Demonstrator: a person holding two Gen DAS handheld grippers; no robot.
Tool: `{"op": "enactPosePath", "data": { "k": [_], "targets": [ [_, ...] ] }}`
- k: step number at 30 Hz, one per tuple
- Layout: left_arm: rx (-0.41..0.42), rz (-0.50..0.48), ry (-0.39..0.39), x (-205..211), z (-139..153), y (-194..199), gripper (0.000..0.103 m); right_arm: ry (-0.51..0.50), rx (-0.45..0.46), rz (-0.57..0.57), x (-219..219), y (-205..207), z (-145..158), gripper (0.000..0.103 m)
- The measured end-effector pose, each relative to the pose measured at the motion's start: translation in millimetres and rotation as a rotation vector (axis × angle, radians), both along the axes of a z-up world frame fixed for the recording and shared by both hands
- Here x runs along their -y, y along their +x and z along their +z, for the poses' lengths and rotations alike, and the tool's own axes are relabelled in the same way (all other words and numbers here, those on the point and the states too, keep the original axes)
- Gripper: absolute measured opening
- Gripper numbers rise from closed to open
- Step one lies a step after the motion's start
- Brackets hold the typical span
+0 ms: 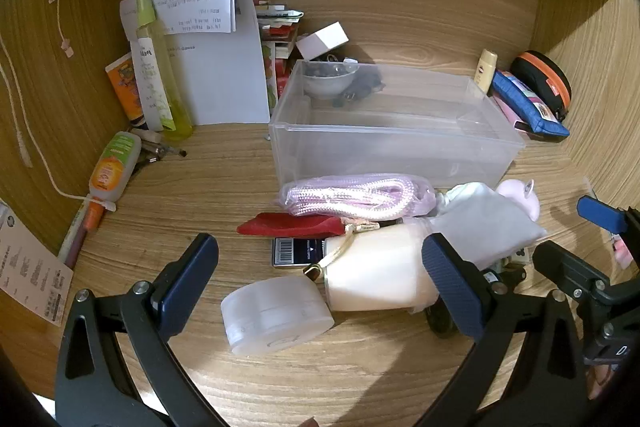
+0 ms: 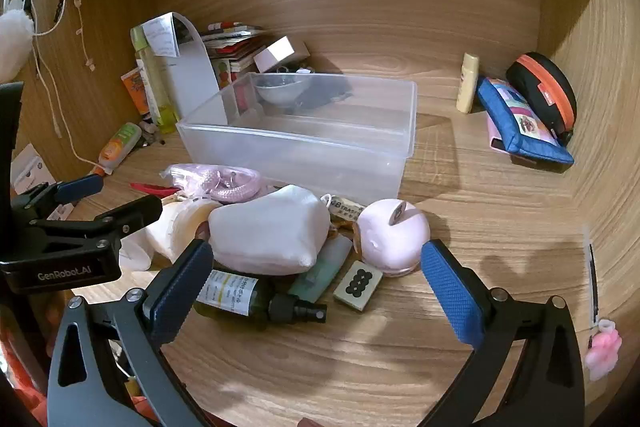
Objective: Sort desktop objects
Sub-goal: 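Move both tools toward the cluttered items in front of the clear box, then grasp the white tape roll with the left tool while the right tool grasps the pink compact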
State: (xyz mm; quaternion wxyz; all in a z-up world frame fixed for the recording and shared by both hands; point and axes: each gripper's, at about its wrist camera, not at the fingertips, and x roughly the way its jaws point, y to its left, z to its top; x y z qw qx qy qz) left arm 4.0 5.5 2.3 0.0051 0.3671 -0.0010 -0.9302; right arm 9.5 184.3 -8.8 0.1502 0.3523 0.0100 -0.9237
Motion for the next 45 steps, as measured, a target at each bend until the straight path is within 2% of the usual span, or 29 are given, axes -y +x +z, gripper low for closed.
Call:
{"op": "enactPosePath", "data": {
  "k": [24,32,37,45],
  "targets": [
    [-0.025,0.012,-0.012,6,7,10,0.103,0.002,-0.034,0.025,2,8,5,0.103],
    [-0.014,0.056,0.085,44,0,18,0.103,-0.042,-0.06,0.001,-14,11,5,0.103],
    [-0.007,0.09,0.102,71,-3,30,0.103,-0.055,-0.058,-0.057,-36,7,3,0.103],
    [0.108,0.085,0.23,83,-35,34,0.103,-0.04,0.011,-0.16,-67,-12,-13,0.103]
  ]
}}
